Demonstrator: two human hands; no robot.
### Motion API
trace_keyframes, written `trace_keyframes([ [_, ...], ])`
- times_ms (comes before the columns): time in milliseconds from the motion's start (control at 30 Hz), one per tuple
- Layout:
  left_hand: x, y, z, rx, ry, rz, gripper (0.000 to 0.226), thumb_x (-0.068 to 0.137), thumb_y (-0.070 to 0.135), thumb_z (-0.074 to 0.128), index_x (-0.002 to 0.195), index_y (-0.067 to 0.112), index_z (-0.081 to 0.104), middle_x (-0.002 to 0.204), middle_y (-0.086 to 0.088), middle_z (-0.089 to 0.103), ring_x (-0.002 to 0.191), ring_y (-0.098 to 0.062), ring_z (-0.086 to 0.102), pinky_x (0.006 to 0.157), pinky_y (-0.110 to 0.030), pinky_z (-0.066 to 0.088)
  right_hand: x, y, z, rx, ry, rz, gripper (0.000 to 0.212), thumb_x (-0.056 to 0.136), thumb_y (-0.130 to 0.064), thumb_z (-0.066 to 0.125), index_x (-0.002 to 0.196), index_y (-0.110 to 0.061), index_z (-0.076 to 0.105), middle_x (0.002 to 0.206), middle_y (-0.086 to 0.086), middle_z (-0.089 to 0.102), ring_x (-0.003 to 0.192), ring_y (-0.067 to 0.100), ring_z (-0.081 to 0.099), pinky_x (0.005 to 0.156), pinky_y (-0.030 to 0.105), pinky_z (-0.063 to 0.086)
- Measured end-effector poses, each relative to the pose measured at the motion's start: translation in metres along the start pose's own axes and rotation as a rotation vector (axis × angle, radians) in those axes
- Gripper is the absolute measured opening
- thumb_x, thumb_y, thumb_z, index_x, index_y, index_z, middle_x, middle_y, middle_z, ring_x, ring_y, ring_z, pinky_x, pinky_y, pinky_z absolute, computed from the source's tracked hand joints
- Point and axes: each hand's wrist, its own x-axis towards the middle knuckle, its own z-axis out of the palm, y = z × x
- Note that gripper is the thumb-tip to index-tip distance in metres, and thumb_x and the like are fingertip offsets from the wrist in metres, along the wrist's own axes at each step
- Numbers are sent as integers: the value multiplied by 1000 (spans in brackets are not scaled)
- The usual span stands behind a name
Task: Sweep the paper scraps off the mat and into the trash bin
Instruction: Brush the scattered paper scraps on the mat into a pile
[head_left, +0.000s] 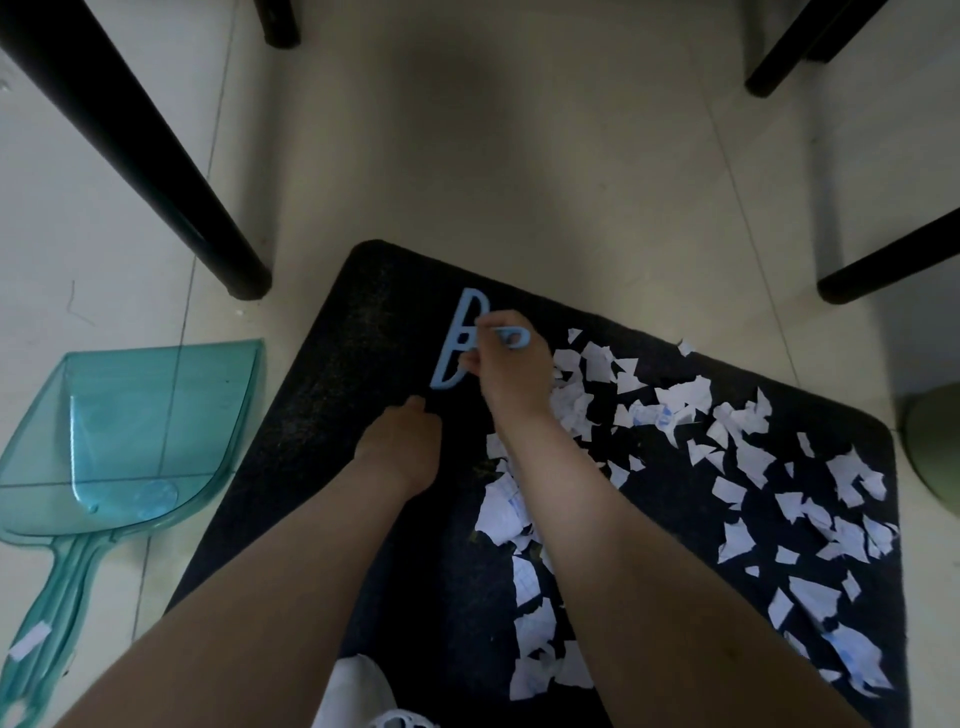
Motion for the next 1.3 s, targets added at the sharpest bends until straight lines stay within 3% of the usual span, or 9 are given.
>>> trace_keyframes([
  [133,4,-3,6,47,-101,26,50,96,18,45,146,15,38,154,-7,24,139,-27,30,114,-40,35,20,20,-2,-228,139,44,18,95,-13,46,81,-12,56,82,10,65,78,23,65,68,35,54],
  [300,6,-3,3,47,-89,31,50,95,14,46,144,14,40,152,-8,29,136,-27,36,112,-39,38,10,16,-46,-382,416,43,25,97,-14,38,76,-11,51,69,2,55,61,12,51,46,19,33],
  [400,7,0,3,39,-85,18,49,95,16,46,144,14,41,151,-9,31,135,-27,38,111,-38,39,-4,10,-55,-236,447,-34,26,93,-11,43,68,-14,47,63,2,53,56,14,50,48,20,38],
  [567,6,7,2,35,-65,32,46,96,18,44,142,13,42,149,-10,34,133,-24,41,111,-34,39,3,-3,-27,-8,263,-56,28,92,-9,52,68,-23,52,75,7,63,72,25,67,64,32,56],
  [733,4,6,0,78,-75,69,52,99,22,42,149,15,30,158,-9,18,140,-23,32,115,-32,32,37,2,-24,-270,169,79,20,94,-16,49,78,-13,61,90,12,70,82,24,67,75,38,57],
  [900,6,3,-3,114,-70,90,48,99,21,40,147,16,35,154,-9,29,137,-24,37,114,-34,34,40,-7,-68,-352,230,197,20,85,-12,49,65,-8,51,81,15,67,64,19,55,53,25,40],
  [1067,7,4,-5,131,-93,101,52,100,22,40,150,16,28,159,-9,19,140,-23,33,116,-32,30,35,-43,-86,-412,65,-153,23,86,-13,49,64,-15,48,67,8,55,62,17,50,60,28,42],
  [1167,7,4,-4,131,-91,99,51,100,21,40,150,16,29,157,-9,22,139,-23,35,116,-33,31,41,-47,-84,-608,-104,-359,16,92,-17,53,98,-16,68,91,4,68,81,16,61,75,28,49],
  [1300,8,5,-4,137,-95,97,51,100,22,40,150,17,29,159,-9,18,140,-24,33,117,-34,30,52,-22,-76,-892,-352,-492,27,93,-17,59,119,-16,66,117,5,67,101,19,63,86,20,45],
])
